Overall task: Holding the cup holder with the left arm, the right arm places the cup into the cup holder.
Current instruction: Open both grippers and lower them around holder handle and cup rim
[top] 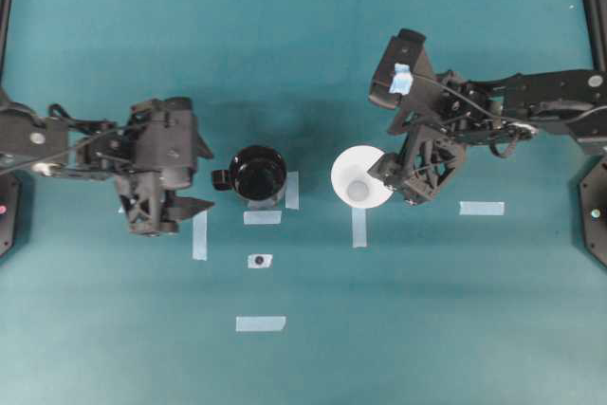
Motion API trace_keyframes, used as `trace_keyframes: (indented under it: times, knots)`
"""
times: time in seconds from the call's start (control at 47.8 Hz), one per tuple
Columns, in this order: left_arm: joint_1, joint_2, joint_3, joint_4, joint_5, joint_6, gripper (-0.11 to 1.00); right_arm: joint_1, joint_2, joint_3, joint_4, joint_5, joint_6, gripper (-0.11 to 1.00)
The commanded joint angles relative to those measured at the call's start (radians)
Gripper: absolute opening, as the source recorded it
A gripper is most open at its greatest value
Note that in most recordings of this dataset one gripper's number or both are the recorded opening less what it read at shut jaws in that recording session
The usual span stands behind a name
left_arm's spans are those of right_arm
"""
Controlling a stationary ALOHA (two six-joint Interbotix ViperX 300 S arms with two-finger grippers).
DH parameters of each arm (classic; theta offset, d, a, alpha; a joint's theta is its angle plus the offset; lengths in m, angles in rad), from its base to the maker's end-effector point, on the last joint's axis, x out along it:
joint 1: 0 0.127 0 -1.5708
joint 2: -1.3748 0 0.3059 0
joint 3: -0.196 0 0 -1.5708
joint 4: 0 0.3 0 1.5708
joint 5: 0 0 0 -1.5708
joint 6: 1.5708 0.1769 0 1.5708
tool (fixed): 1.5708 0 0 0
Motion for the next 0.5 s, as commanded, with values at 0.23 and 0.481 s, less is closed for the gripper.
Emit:
trace_keyframes:
  times: [0.23,0.481]
  knots:
    - [0.003,0.061,-0.058,0.003,-0.023,-0.015,0.96,-0.005,0.035,-0.054,-0.002,-0.006,0.003,1.00]
    - [0.012,0.074,-0.055,0.003,-0.061,-0.017,0.96,-0.005,0.058,-0.058,0.000,-0.006,0.002,1.00]
